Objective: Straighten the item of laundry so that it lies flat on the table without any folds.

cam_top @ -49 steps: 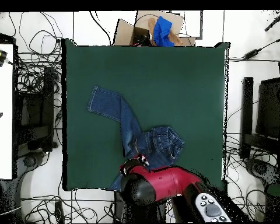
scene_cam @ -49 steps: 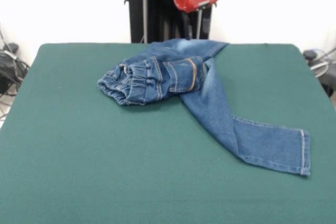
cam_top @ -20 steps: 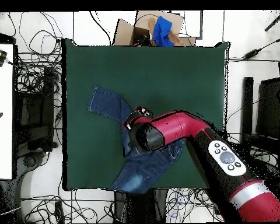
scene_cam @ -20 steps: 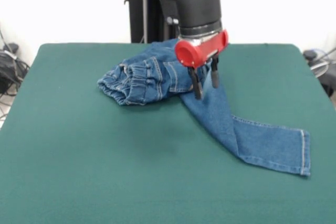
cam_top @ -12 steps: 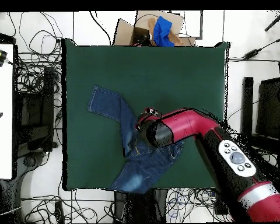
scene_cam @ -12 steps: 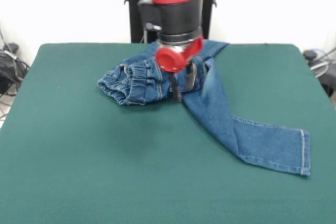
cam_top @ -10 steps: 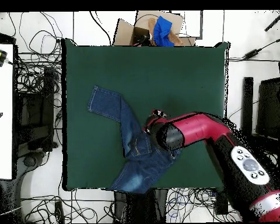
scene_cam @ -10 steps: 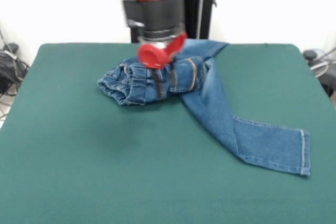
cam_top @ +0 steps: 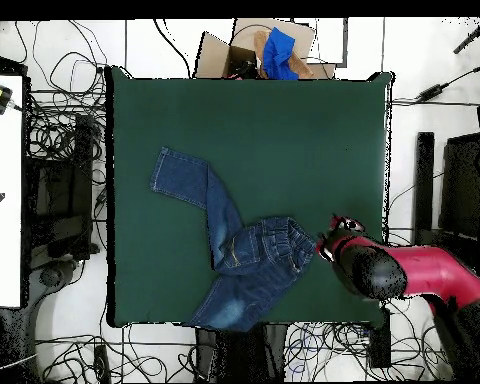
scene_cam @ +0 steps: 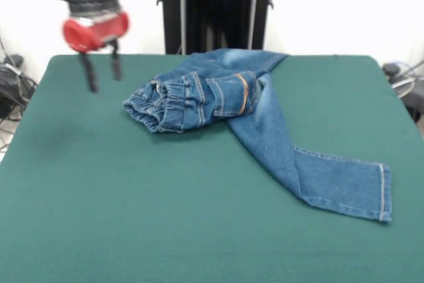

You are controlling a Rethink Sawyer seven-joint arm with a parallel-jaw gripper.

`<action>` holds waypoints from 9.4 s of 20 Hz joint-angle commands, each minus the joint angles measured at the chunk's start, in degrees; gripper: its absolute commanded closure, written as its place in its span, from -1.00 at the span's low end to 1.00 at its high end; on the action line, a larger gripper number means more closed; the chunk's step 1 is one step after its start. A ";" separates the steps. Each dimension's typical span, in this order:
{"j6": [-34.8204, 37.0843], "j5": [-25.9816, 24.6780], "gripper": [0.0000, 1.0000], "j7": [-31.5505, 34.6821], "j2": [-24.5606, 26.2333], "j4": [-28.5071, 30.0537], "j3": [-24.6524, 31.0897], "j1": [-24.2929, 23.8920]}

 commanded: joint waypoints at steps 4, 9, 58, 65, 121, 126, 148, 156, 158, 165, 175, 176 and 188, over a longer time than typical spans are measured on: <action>-5.87 -16.02 -1.00 -5.64 11.38 4.45 -5.28 -5.35; -12.50 -21.55 -1.00 1.71 18.25 4.34 -10.36 -8.36; -29.91 -0.64 -1.00 10.14 15.54 8.58 -13.81 13.23; -24.93 3.86 -1.00 8.73 10.53 9.56 -10.79 13.21; -19.40 -8.79 -1.00 0.28 28.32 -2.47 -7.78 -1.43; -18.89 -8.74 1.00 1.07 27.45 -1.69 -7.95 -1.01; -20.37 -6.49 1.00 7.37 20.53 0.27 -12.23 6.61; -30.24 -3.15 1.00 16.06 16.14 1.61 -21.64 19.10; -31.19 -1.02 1.00 16.69 15.67 1.82 -22.76 21.61; -32.12 6.82 1.00 18.39 11.48 3.51 -25.51 30.98; -36.37 13.25 1.00 19.81 7.97 7.47 -28.29 37.04; -36.49 13.63 1.00 19.70 7.97 7.57 -28.75 37.48; -36.14 16.05 1.00 18.10 7.82 8.76 -29.71 37.03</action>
